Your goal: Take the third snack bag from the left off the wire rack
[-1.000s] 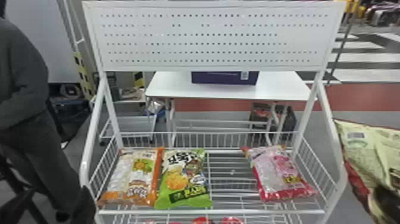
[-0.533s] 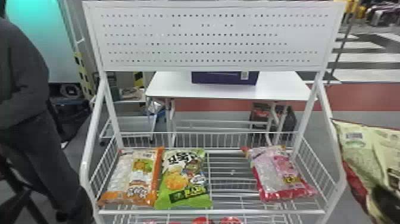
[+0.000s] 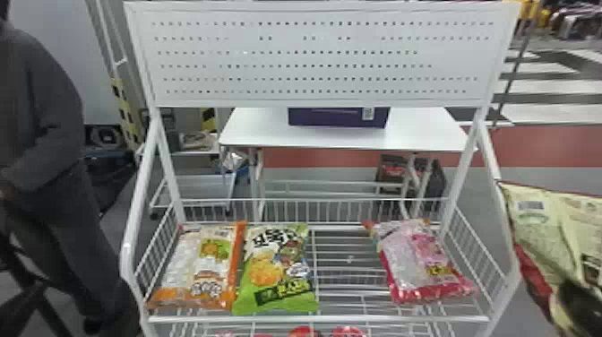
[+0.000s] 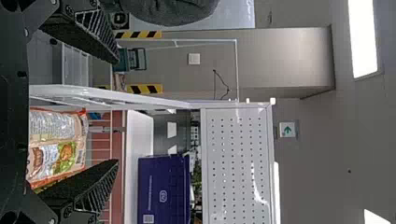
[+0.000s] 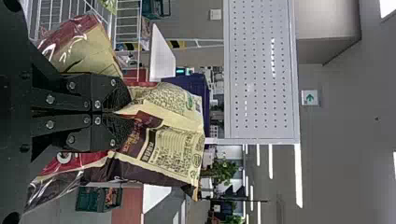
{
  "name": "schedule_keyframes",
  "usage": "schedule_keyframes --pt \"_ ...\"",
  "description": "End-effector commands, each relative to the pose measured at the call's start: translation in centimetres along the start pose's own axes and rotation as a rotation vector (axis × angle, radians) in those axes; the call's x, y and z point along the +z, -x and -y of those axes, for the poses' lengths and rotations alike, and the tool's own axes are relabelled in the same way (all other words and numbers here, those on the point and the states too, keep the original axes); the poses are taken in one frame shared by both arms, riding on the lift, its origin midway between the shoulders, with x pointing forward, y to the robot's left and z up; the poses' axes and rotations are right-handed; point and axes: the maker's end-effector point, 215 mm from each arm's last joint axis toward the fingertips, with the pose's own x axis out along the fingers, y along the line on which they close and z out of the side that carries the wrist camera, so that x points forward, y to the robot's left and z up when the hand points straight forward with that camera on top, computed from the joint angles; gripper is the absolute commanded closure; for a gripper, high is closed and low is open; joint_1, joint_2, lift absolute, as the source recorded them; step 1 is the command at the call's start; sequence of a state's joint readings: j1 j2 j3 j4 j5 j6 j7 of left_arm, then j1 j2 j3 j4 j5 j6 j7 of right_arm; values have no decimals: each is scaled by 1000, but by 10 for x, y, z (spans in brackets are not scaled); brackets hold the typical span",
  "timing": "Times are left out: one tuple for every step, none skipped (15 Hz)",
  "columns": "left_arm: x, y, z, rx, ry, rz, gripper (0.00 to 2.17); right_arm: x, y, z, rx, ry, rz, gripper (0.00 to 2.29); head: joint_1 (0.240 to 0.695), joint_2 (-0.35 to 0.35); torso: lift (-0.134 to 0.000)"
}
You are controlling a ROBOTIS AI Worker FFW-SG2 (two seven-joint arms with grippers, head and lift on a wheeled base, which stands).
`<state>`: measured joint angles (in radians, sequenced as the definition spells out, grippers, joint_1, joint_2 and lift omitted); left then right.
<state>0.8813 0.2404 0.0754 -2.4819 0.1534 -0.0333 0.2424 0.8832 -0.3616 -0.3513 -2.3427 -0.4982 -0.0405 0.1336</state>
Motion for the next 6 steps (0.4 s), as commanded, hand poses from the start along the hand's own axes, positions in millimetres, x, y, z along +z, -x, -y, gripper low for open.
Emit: schedule_keyframes --pt "-1 0 0 1 0 -1 137 0 -1 1 -1 0 1 2240 499 0 0" --pt "0 -1 0 2 1 0 137 -1 -1 0 1 0 -1 2240 499 0 0" --pt "-1 -1 0 3 1 0 137 -1 -1 1 -1 -1 1 2240 499 0 0" --pt "0 -1 0 2 2 1 137 -2 -1 1 -1 -2 -1 2243 499 0 0" --pt "0 -2 0 3 2 2 137 -2 -1 1 -2 -2 -1 2240 499 0 0" --pt "-1 -2 0 4 3 1 137 -1 -2 1 -2 0 1 2243 499 0 0"
